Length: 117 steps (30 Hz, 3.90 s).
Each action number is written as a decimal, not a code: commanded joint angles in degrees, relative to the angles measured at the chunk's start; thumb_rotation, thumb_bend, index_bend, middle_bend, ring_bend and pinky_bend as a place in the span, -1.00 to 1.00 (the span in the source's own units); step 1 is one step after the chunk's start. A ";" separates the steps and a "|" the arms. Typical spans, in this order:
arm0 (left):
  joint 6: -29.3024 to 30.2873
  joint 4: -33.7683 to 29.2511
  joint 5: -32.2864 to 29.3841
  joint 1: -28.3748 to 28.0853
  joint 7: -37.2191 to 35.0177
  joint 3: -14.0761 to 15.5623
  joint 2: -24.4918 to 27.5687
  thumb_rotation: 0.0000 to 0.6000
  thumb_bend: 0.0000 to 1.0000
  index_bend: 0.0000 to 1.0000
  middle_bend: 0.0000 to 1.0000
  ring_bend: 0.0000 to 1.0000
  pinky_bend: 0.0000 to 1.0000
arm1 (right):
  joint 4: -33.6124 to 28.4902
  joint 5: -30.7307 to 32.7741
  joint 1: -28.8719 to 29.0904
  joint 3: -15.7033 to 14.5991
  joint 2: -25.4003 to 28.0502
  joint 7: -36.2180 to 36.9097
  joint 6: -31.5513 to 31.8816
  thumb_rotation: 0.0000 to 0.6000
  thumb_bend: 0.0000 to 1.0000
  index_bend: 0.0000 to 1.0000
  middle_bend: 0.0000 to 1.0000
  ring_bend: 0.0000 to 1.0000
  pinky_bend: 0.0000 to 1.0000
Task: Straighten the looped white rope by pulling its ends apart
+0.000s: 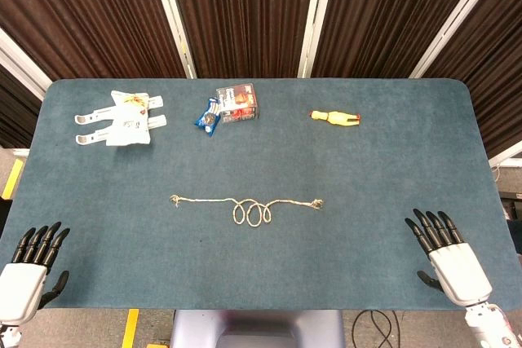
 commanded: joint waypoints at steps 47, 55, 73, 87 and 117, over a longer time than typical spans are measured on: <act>-30.28 23.72 -16.97 -30.83 9.52 -15.44 -35.54 1.00 -0.18 -0.19 -0.90 -1.00 -0.75 | 2.79 6.65 2.35 1.89 -5.30 -6.64 -5.93 1.00 -0.68 -1.00 -1.00 -1.00 -1.00; -30.75 28.54 -18.17 -31.87 7.92 -15.09 -37.51 1.00 -0.18 -0.07 -0.85 -1.00 -0.74 | 2.75 6.99 2.46 1.76 -5.37 -6.98 -6.08 1.00 -0.68 -1.00 -1.00 -1.00 -1.00; -32.26 32.80 -20.70 -33.45 9.58 -14.74 -39.33 1.00 -0.17 0.00 -0.86 -1.00 -0.74 | 2.60 7.73 2.60 1.68 -5.47 -7.68 -6.27 1.00 -0.68 -1.00 -1.00 -1.00 -1.00; -30.75 30.92 -19.56 -33.53 9.56 -13.24 -37.64 1.00 -0.07 0.29 -0.81 -1.00 -0.74 | 3.09 7.64 3.05 1.37 -6.35 -8.65 -6.99 1.00 -0.68 -1.00 -1.00 -1.00 -1.00; -24.14 17.26 -16.95 -30.15 12.75 -10.82 -27.39 1.00 -0.06 0.29 -0.81 -1.00 -0.75 | 9.28 25.66 27.15 15.35 -28.44 -28.18 -30.90 1.00 -0.31 -0.09 -1.00 -1.00 -1.00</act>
